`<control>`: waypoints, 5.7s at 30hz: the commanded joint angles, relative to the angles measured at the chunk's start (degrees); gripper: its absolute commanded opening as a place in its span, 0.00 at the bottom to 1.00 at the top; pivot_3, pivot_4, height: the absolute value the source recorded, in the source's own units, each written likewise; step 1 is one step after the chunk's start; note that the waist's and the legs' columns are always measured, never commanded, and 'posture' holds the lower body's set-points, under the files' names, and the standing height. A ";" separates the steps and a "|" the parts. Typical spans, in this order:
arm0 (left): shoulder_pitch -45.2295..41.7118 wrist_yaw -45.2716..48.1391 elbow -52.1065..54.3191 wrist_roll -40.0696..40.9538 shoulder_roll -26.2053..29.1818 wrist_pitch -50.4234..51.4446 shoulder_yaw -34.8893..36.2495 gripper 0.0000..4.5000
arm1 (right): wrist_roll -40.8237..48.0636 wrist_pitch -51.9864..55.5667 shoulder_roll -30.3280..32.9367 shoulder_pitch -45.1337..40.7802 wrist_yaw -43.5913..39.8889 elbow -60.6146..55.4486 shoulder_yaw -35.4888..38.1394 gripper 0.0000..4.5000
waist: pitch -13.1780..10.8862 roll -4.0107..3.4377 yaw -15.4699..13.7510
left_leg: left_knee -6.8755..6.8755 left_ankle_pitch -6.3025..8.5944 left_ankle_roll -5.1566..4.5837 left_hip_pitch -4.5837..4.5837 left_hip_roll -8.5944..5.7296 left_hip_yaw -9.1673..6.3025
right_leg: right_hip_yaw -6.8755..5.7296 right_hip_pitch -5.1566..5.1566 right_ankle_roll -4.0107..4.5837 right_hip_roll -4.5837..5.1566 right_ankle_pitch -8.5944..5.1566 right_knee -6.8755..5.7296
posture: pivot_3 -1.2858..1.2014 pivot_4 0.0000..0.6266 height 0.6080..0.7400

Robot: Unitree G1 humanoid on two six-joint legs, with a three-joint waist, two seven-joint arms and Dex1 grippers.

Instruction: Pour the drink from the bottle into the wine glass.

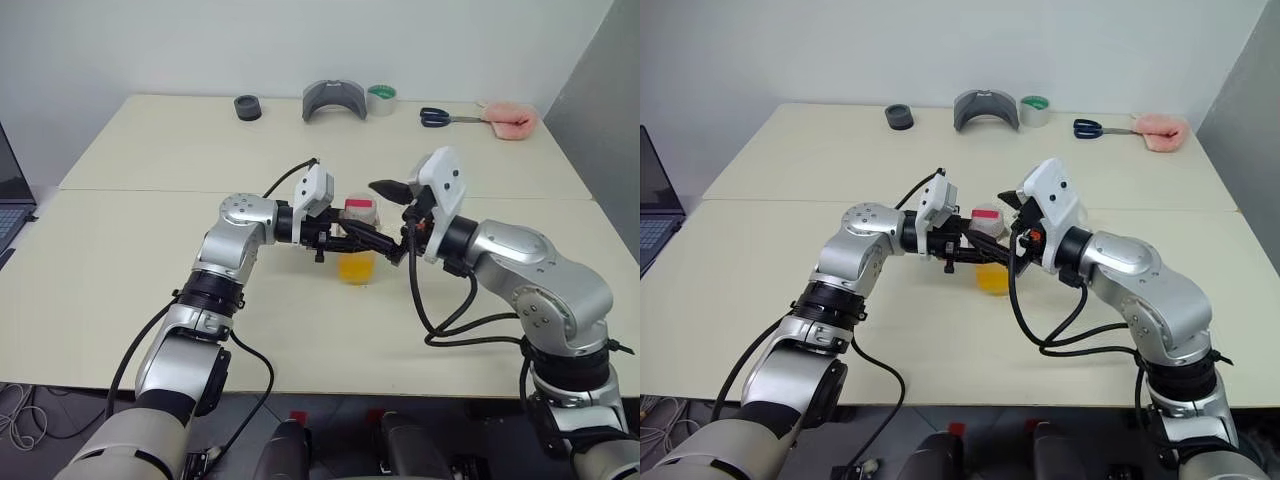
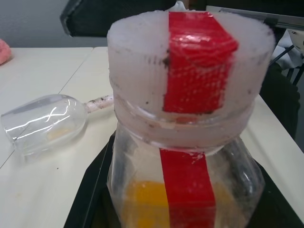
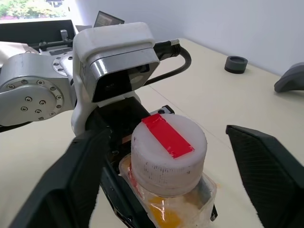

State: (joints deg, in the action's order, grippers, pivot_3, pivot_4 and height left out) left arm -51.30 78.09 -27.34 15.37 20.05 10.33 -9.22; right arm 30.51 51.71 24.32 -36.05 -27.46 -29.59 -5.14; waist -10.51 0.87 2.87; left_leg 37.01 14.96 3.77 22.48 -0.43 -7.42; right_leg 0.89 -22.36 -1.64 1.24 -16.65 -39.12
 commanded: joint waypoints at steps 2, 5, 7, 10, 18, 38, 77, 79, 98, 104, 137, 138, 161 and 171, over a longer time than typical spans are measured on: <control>-0.30 -0.15 1.59 0.49 0.06 -1.46 0.80 0.40 | 0.52 -0.74 -0.26 -1.63 -0.58 -0.99 0.07 0.54 | 0.00 0.00 0.05 | 0.00 0.00 0.00 0.00 0.00 -0.01 | -0.01 0.00 0.00 0.00 0.00 0.00 | 0.52 0.24 1.00; -0.29 -0.17 1.50 0.47 -0.01 -1.65 0.75 0.40 | 0.03 -1.31 -0.16 -1.60 -0.57 -1.18 -0.29 0.40 | 0.00 0.00 0.06 | 0.00 0.00 0.00 0.00 0.00 0.00 | 0.00 0.00 0.00 0.00 0.00 0.00 | 0.52 0.24 1.00; -0.27 -0.19 1.48 0.47 -0.05 -1.71 0.73 0.40 | -0.18 -1.68 -0.18 -1.46 -0.47 -1.53 -0.42 0.40 | 0.00 0.00 0.07 | 0.00 0.00 0.00 0.00 0.00 -0.01 | -0.01 0.00 0.00 0.00 0.00 0.00 | 0.52 0.24 1.00; -0.19 -0.24 1.50 0.47 -0.10 -1.78 0.73 0.40 | -1.94 -4.48 0.43 -0.49 -0.79 -2.83 -1.28 0.40 | 0.00 0.00 0.07 | 0.00 0.00 0.00 0.00 0.00 -0.01 | 0.00 0.00 0.00 0.00 0.00 0.00 | 0.52 0.24 1.00; 0.25 -0.27 1.45 0.49 -0.16 -1.86 0.86 0.40 | -14.40 -19.29 2.84 3.29 -0.24 -4.70 -5.92 0.39 | 0.00 0.00 0.14 | 0.00 0.00 0.01 0.00 0.00 0.00 | -0.01 0.00 -0.01 -0.01 0.00 0.00 | 0.52 0.24 1.00; 3.11 -6.76 7.12 1.40 2.27 1.53 3.91 0.40 | -14.76 -17.62 -3.59 40.08 12.70 -4.89 20.66 0.38 | 0.00 -0.02 -0.68 | -0.02 0.00 0.00 -0.12 0.00 0.18 | 0.17 0.03 0.00 0.00 0.00 -0.10 | 0.52 0.24 1.00; 2.40 -45.50 -8.84 -3.54 11.85 0.91 20.61 0.40 | -13.16 -11.81 -7.02 0.64 -1.50 10.27 -13.05 1.00 | -0.07 0.07 -0.07 | -0.05 -0.12 0.23 -0.29 -0.01 0.15 | 0.12 0.03 0.04 0.06 -0.03 -0.18 | 0.52 0.24 1.00; 2.42 -45.82 -9.68 -3.55 11.87 0.33 20.61 0.40 | -14.02 -12.54 -7.95 0.03 -1.82 11.37 -13.66 1.00 | -0.06 0.07 -0.08 | -0.04 -0.12 0.23 -0.27 -0.01 0.12 | 0.10 0.03 0.04 0.06 -0.02 -0.18 | 0.52 0.24 1.00; 6.32 -47.62 -13.19 -3.41 9.90 -5.97 21.90 1.00 | -17.07 -12.92 -12.01 -1.07 -2.74 13.04 -14.72 1.00 | -0.06 0.07 0.32 | -0.05 -0.12 0.23 -0.31 0.00 0.12 | 0.11 -0.01 0.04 0.05 -0.02 -0.31 | 0.52 0.24 1.00; 10.65 -49.29 -12.38 -3.31 9.14 -9.74 22.83 1.00 | -18.71 -13.18 -11.42 0.41 -2.84 12.42 -15.93 1.00 | -0.06 0.08 0.29 | -0.05 -0.12 0.22 -0.33 0.00 0.11 | 0.11 -0.01 0.05 0.05 -0.02 -0.31 | 0.52 0.24 1.00; 43.35 -44.72 32.19 0.21 7.33 -2.15 15.84 1.00 | -30.32 -2.72 -1.68 11.23 9.50 -3.66 -7.11 1.00 | -0.05 0.08 -0.65 | -0.09 0.00 0.03 -0.36 0.02 0.11 | 0.14 0.07 0.04 0.10 -0.02 -0.20 | 0.52 0.24 1.00; 43.26 -43.52 33.13 0.30 7.43 -1.89 14.70 1.00 | -32.02 -0.87 -1.03 10.77 10.77 -4.43 -7.39 1.00 | -0.05 0.08 -0.76 | -0.10 0.00 0.03 -0.36 0.02 0.13 | 0.15 0.07 0.05 0.10 -0.02 -0.18 | 0.52 0.24 1.00; 29.65 -31.09 24.21 -3.29 1.76 -11.01 1.97 1.00 | -45.77 5.48 2.48 -8.50 10.70 30.76 -17.62 1.00 | -0.06 0.06 -0.69 | -0.15 0.01 0.01 -0.37 0.02 0.36 | 0.25 0.07 0.05 0.06 -0.01 -0.02 | 0.52 0.24 1.00; 28.30 -32.65 17.97 -6.24 -3.66 -17.23 0.08 1.00 | -43.53 -1.42 8.22 -19.17 -9.05 46.14 -20.92 1.00 | -0.06 0.06 -0.64 | -0.13 0.02 0.00 -0.36 0.03 0.35 | 0.22 0.08 0.05 0.05 0.00 -0.01 | 0.52 0.24 1.00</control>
State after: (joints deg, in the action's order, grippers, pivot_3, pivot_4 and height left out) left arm -22.04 45.64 -9.95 9.48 17.00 -4.98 -8.79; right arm -13.18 52.76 31.64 -52.40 -33.55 14.18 -25.77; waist -10.57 0.93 2.23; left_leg 36.88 14.98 3.76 22.11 -0.41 -7.07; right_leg 1.12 -22.28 -1.59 1.29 -16.65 -39.13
